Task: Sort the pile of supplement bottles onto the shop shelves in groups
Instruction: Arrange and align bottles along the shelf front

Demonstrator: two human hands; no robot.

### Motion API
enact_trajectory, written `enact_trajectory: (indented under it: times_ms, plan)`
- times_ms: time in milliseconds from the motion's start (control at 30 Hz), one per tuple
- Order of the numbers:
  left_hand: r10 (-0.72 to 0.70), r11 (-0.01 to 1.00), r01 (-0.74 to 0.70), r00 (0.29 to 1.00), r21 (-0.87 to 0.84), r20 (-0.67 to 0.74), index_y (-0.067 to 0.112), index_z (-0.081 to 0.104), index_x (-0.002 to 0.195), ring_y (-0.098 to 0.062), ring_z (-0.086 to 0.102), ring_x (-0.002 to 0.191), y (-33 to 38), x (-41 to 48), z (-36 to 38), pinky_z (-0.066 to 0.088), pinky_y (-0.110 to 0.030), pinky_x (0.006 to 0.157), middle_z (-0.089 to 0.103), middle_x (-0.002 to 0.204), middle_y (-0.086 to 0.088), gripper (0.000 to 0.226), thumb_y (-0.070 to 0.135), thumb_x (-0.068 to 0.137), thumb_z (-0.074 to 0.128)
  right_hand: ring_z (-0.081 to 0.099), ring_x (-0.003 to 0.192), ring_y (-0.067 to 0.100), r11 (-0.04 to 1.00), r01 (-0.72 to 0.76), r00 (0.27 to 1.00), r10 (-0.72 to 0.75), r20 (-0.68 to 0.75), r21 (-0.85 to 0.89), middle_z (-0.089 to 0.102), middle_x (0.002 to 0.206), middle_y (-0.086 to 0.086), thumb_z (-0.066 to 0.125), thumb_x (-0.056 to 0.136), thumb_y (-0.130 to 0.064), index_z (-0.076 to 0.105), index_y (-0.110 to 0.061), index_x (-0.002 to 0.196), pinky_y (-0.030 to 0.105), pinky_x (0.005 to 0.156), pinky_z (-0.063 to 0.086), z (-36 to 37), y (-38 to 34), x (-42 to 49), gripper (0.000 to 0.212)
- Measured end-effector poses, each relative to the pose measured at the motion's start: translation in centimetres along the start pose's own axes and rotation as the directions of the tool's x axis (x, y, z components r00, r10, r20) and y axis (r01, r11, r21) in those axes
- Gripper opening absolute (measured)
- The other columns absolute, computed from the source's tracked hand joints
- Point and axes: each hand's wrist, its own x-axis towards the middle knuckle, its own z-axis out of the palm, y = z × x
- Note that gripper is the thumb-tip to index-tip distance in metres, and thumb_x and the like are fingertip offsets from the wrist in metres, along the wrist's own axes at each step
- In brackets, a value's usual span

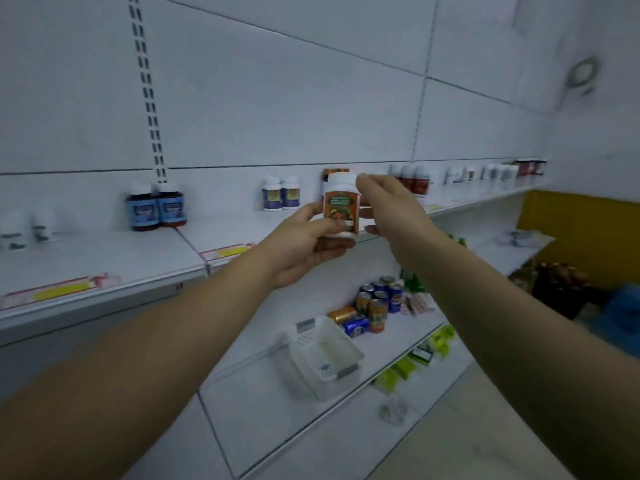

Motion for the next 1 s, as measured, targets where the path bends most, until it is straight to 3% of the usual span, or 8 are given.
enact_trajectory:
  times_ms: [133, 333, 500, 767, 900, 1000]
  plan:
    - [-0.034, 0.999, 0.034, 0.994, -0.006, 0.106, 0.014, 0.048, 0.125, -0.026, 0.065, 0.094, -1.8, 5.3, 7.6, 0.054, -0.033, 0.084, 0.065, 0.103, -0.011, 0.036, 0.002, 0.092, 0.053, 0.056, 0.108, 0.020, 0.996, -0.050, 0.993, 0.042, -0.112, -0.074, 0.059, 0.120, 0.001, 0.052, 0.092, -0.049, 0.054, -0.025, 0.123, 0.040, 0.091, 0.047, -8.7, 2.6, 1.6, 0.039]
    - [-0.065, 0.998, 0.056, 0.959, 0.043, 0.274, 0.013, 0.044, 0.129, -0.025, 0.065, 0.093, -4.4, 13.6, 16.1, 0.055, -0.030, 0.075, 0.064, 0.108, -0.012, 0.043, -0.002, 0.090, 0.054, 0.056, 0.098, 0.015, 0.991, -0.096, 0.966, 0.071, -0.249, -0.089, 0.059, 0.111, -0.001, 0.053, 0.094, -0.046, 0.050, -0.024, 0.125, 0.031, 0.078, 0.045, -17.7, 5.8, 5.5, 0.039]
    - [-0.095, 0.994, 0.067, 0.930, 0.089, 0.356, 0.010, 0.041, 0.131, -0.030, 0.066, 0.097, -6.9, 22.6, 20.6, 0.057, -0.035, 0.081, 0.062, 0.115, -0.017, 0.050, -0.004, 0.086, 0.059, 0.056, 0.108, 0.020, 0.978, -0.141, 0.943, 0.087, -0.322, -0.150, 0.057, 0.121, 0.002, 0.054, 0.092, -0.048, 0.049, -0.024, 0.129, 0.041, 0.094, 0.049, -23.4, 9.7, 11.1, 0.044]
    - [-0.076, 0.980, -0.001, 0.922, 0.200, 0.378, 0.015, 0.044, 0.129, -0.028, 0.062, 0.100, -8.0, 39.7, 25.6, 0.051, -0.035, 0.084, 0.064, 0.111, -0.015, 0.053, 0.000, 0.083, 0.065, 0.055, 0.110, 0.021, 0.956, -0.191, 0.922, 0.097, -0.375, -0.222, 0.056, 0.124, 0.001, 0.054, 0.090, -0.051, 0.048, -0.027, 0.129, 0.046, 0.096, 0.048, -31.4, 15.5, 24.5, 0.046]
    - [-0.072, 0.974, -0.007, 0.938, 0.227, 0.340, 0.010, 0.046, 0.124, -0.029, 0.062, 0.104, -9.2, 46.7, 28.1, 0.049, -0.043, 0.095, 0.065, 0.109, -0.015, 0.049, -0.001, 0.081, 0.068, 0.055, 0.112, 0.021, 0.953, -0.206, 0.917, 0.108, -0.385, -0.223, 0.055, 0.127, 0.003, 0.055, 0.090, -0.049, 0.048, -0.027, 0.132, 0.046, 0.097, 0.048, -34.9, 18.6, 30.0, 0.047]
    - [-0.088, 0.969, 0.005, 0.942, 0.246, 0.325, 0.006, 0.045, 0.125, -0.028, 0.062, 0.103, -10.8, 51.1, 29.9, 0.050, -0.043, 0.095, 0.063, 0.109, -0.015, 0.049, -0.003, 0.081, 0.066, 0.056, 0.107, 0.020, 0.939, -0.225, 0.926, 0.124, -0.357, -0.260, 0.056, 0.124, 0.003, 0.056, 0.090, -0.046, 0.046, -0.027, 0.134, 0.043, 0.094, 0.049, -37.2, 21.3, 33.5, 0.048]
